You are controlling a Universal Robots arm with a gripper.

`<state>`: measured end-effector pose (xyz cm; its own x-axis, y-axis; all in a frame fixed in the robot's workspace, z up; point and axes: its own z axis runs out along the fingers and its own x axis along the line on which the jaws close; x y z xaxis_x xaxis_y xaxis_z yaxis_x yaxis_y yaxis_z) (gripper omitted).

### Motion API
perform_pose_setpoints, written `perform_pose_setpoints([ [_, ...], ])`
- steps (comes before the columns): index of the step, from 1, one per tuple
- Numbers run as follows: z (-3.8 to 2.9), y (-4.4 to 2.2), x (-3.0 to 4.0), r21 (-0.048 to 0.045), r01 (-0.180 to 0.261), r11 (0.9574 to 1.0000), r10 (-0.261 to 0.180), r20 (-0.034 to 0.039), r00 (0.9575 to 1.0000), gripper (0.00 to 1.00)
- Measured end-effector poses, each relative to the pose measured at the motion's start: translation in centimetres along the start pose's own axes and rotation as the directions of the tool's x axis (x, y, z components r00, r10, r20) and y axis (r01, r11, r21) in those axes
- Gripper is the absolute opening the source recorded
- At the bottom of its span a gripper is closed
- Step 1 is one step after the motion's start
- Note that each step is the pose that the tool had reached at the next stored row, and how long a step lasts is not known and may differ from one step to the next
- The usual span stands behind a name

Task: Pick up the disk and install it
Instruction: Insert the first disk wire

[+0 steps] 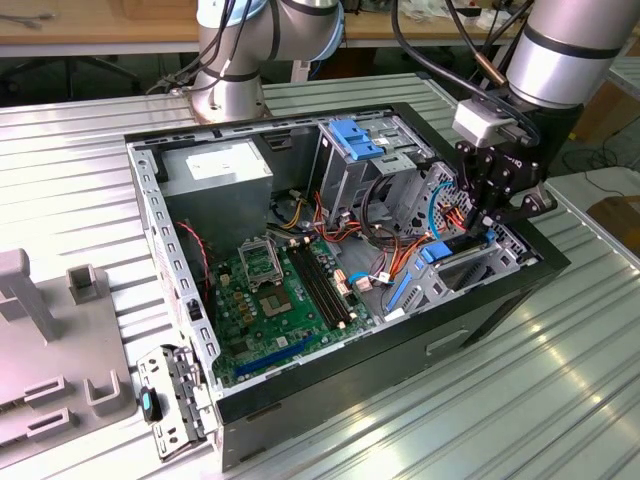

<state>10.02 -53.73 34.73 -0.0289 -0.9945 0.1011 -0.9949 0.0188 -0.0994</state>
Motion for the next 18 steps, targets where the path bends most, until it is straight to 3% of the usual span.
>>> perform_pose_setpoints([
  [15, 0.20, -0.06, -0.23, 0.0001, 0.000, 1.0000, 0.000, 0.0028, 1.0000, 0.17],
  [18, 0.54, -0.03, -0.17, 0.0000, -0.001, 1.0000, 0.001, 0.0096, 1.0000, 0.17],
])
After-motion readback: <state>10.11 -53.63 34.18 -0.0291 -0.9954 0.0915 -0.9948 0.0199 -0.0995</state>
